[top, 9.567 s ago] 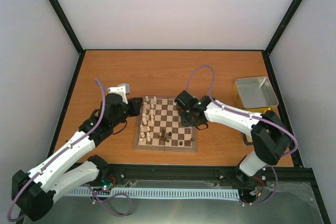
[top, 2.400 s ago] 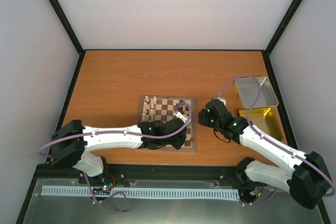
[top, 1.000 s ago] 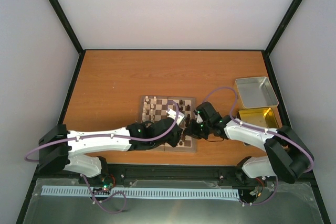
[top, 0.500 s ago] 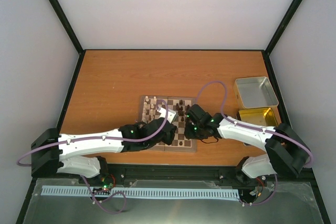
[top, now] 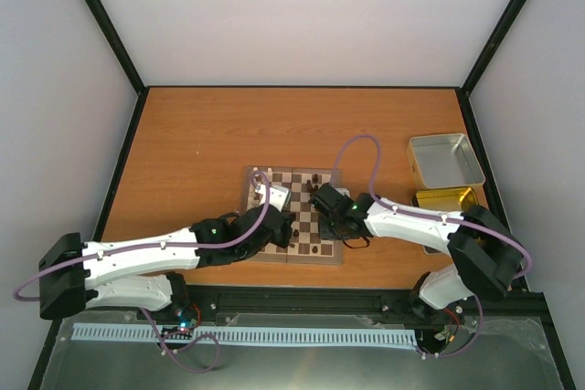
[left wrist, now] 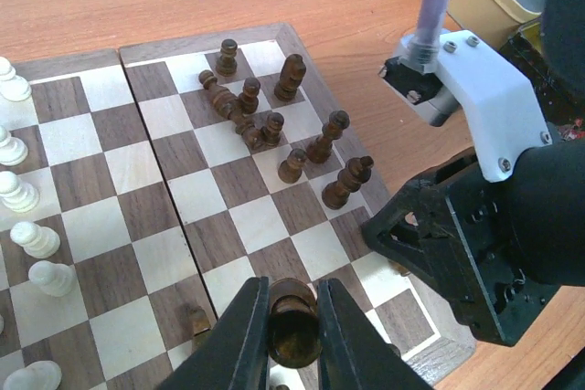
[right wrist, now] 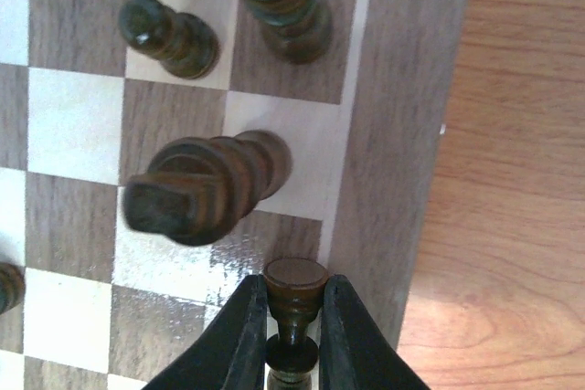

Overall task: Set up the chess pieces on the board
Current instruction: Pick up the chess piece from the chessboard, then place the chess piece on the chessboard.

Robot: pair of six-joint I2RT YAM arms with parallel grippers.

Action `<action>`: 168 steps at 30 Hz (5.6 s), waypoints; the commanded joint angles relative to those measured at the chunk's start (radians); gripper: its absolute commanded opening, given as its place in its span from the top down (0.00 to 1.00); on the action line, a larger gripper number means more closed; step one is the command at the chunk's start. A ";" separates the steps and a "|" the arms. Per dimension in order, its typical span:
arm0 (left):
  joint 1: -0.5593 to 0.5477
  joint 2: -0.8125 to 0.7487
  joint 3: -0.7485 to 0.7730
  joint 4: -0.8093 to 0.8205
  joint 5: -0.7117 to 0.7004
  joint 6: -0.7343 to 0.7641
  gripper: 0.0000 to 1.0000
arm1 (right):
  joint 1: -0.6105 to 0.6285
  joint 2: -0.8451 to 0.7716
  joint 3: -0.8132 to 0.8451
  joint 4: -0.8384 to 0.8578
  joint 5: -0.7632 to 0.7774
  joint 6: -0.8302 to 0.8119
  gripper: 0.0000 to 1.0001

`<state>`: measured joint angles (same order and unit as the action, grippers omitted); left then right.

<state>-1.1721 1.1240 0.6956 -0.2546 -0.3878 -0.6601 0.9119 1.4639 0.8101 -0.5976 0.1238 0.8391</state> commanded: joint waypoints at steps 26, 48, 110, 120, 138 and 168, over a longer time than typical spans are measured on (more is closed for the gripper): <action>-0.133 0.473 0.258 0.103 0.177 0.280 0.96 | -0.320 -0.520 -0.356 0.041 0.029 0.167 0.92; -0.147 0.522 0.262 0.020 0.127 0.309 0.79 | -0.334 -0.536 -0.366 0.063 -0.012 0.161 0.92; -0.003 0.275 0.069 0.609 0.031 0.030 0.73 | -0.335 -0.674 -0.440 0.712 -0.403 1.019 0.87; -0.003 0.251 0.035 0.607 0.031 0.009 0.81 | -0.335 -0.691 -0.452 0.706 -0.382 1.026 0.87; -0.003 0.297 0.063 0.647 0.104 0.060 0.72 | -0.335 -0.679 -0.453 0.726 -0.396 1.026 0.87; -0.003 0.311 0.103 0.610 0.100 0.120 0.76 | -0.335 -0.688 -0.468 0.707 -0.426 0.998 0.87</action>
<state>-1.1732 1.4223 0.7586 0.3401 -0.2916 -0.5480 0.5781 0.7853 0.3523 0.1062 -0.2977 1.8408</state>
